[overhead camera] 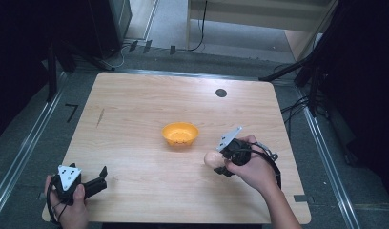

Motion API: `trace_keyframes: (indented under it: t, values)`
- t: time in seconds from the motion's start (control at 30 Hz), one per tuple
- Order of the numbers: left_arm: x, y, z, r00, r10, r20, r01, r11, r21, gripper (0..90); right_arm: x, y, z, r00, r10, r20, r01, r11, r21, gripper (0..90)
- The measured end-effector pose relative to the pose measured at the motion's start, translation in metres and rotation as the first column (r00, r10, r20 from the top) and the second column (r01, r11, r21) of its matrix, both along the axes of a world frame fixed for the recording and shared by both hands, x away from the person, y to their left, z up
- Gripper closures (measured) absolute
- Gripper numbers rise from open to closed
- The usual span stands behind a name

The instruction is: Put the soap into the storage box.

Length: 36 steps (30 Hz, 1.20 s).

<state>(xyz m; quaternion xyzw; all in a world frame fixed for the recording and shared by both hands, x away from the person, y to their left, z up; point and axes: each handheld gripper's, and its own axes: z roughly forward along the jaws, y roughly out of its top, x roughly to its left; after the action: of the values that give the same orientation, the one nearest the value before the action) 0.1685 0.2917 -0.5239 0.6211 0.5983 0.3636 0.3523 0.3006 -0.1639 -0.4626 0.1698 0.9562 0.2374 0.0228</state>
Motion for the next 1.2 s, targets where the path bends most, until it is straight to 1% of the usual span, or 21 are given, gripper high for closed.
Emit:
trace_keyframes:
  t: [0.27,0.33,0.37,0.4,0.57,0.6,0.7,0.73,0.77,0.8,0.83,0.97,1.03,1.1,1.13,1.2]
  values:
    - [0.000,0.000,0.000,1.0000,0.000,-0.002,0.000,1.0000,-0.001,0.1,0.009,0.003,0.006,0.9999,0.011,0.002,-0.011,1.000,-0.002,33.8]
    - [0.000,0.000,0.000,1.0000,0.000,-0.001,0.000,1.0000,-0.001,0.1,0.012,0.005,0.009,0.9998,0.017,0.001,-0.017,1.000,-0.018,33.8]
    - [0.000,0.000,0.000,1.0000,0.000,-0.001,0.000,1.0000,-0.001,0.1,0.012,0.005,0.009,0.9998,0.017,0.001,-0.017,1.000,-0.018,33.8]
    - [0.000,0.000,0.000,1.0000,0.000,0.001,0.000,1.0000,-0.003,0.1,0.015,0.006,0.012,0.9996,0.025,0.012,-0.025,1.000,-0.016,33.8]
    - [0.000,0.000,0.000,1.0000,0.000,-0.001,0.000,1.0000,-0.002,0.1,0.018,0.009,0.017,0.9993,0.033,0.016,-0.032,0.999,-0.023,33.8]
    - [0.000,0.000,0.000,1.0000,0.000,-0.001,0.000,1.0000,-0.002,0.1,0.019,0.010,0.017,0.9986,0.047,0.022,-0.047,0.999,-0.021,33.8]
    - [0.000,0.000,0.000,1.0000,-0.001,0.000,0.001,1.0000,-0.003,0.1,0.022,0.011,0.018,0.9989,0.046,0.012,-0.046,0.999,-0.017,33.8]
    - [0.000,0.000,0.000,1.0000,-0.002,0.000,0.002,1.0000,-0.003,0.1,0.024,0.011,0.018,0.9981,0.059,0.017,-0.058,0.998,-0.014,33.9]
    - [0.000,0.000,0.000,1.0000,-0.002,0.000,0.002,1.0000,-0.003,0.1,0.024,0.012,0.018,0.9984,0.056,0.008,-0.056,0.998,-0.023,33.8]
    - [0.000,0.000,0.000,1.0000,0.000,0.002,0.000,1.0000,-0.003,0.0,0.026,0.013,0.018,0.9975,0.069,0.016,-0.068,0.997,-0.021,33.8]
    - [0.000,0.000,0.000,1.0000,-0.001,0.001,0.001,1.0000,-0.003,0.1,0.026,0.014,0.019,0.9979,0.064,0.012,-0.063,0.998,-0.028,33.8]
    - [0.000,0.000,0.000,1.0000,-0.002,0.002,0.002,1.0000,-0.003,0.1,0.029,0.018,0.020,0.9966,0.081,0.017,-0.080,0.996,-0.037,33.8]
    - [0.000,0.000,0.000,1.0000,-0.002,0.001,0.002,1.0000,-0.002,0.1,0.032,0.021,0.022,0.9947,0.100,0.023,-0.099,0.994,-0.040,33.8]
    - [0.000,0.000,0.000,1.0000,-0.003,0.001,0.003,1.0000,-0.002,0.1,0.034,0.023,0.023,0.9940,0.108,0.018,-0.107,0.993,-0.046,33.8]
    - [0.000,0.000,0.000,1.0000,-0.002,0.002,0.002,1.0000,-0.004,0.1,0.034,0.024,0.023,0.9948,0.102,0.005,-0.102,0.994,-0.049,33.8]
    - [0.000,0.000,0.000,1.0000,-0.002,0.000,0.002,1.0000,-0.004,0.1,0.037,0.027,0.024,0.9928,0.118,0.021,-0.117,0.992,-0.050,33.8]
